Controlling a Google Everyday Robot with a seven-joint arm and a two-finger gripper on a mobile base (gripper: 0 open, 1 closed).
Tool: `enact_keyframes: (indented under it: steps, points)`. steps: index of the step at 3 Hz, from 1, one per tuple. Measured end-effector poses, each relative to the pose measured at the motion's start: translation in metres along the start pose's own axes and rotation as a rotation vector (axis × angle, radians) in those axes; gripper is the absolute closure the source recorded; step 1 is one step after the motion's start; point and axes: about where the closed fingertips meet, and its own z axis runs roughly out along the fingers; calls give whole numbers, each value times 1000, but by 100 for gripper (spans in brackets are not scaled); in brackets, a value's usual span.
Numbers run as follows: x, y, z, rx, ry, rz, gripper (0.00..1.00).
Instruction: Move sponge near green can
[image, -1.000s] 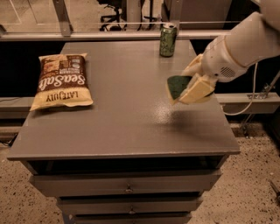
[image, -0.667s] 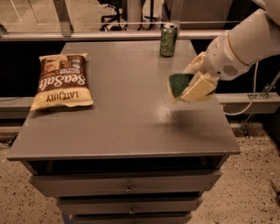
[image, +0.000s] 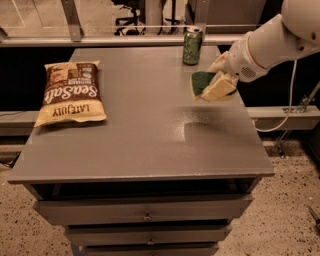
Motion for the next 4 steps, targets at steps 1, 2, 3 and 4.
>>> enact_keyframes:
  steps: [1, 2, 3, 4]
  points:
    - [23, -71, 43, 79, 14, 33, 100]
    - [39, -127, 67, 147, 24, 74, 100]
    - [41, -153, 79, 180, 32, 88, 100]
    - [35, -165, 92, 171, 29, 92, 97]
